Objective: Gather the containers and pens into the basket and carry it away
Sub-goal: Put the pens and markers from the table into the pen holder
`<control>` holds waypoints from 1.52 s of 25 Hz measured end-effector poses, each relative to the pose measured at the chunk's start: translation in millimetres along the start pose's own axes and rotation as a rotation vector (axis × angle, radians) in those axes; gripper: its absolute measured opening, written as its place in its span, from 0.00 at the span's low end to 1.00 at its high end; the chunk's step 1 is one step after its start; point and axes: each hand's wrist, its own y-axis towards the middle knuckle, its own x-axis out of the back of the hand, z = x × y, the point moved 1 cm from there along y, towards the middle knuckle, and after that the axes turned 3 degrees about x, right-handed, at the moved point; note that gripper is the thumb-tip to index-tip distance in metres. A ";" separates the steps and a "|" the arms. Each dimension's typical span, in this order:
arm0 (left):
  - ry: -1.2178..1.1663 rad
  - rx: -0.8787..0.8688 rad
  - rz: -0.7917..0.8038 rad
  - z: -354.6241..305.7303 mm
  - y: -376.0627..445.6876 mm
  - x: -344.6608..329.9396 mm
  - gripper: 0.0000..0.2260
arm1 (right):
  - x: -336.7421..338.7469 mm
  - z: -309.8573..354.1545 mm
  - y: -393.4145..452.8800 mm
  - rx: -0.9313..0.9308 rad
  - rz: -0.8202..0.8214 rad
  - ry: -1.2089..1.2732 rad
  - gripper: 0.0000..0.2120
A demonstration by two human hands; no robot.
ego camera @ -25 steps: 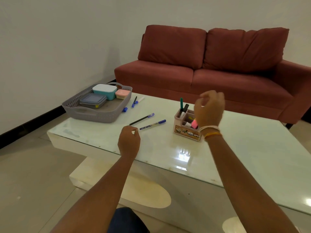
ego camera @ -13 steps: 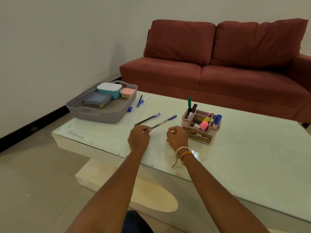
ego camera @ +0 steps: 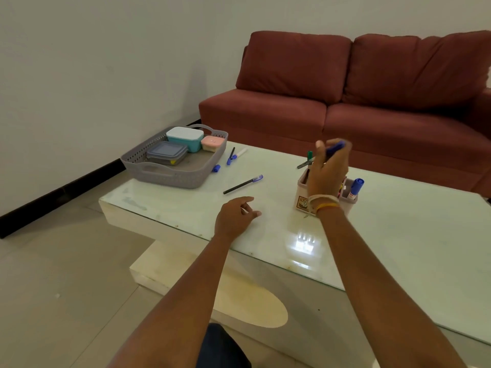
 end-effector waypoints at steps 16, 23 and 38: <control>0.028 -0.019 -0.051 -0.9 -3.9 1.3 0.13 | 19.6 -34.0 87.7 -0.204 0.675 -0.711 0.12; -0.005 -0.013 -0.046 -2.6 -4.3 2.4 0.12 | 16.2 -34.6 78.3 -0.204 0.707 -0.729 0.15; 0.111 0.003 -0.303 43.1 23.1 53.5 0.06 | -111.5 -44.9 -42.3 -0.119 1.138 -0.546 0.22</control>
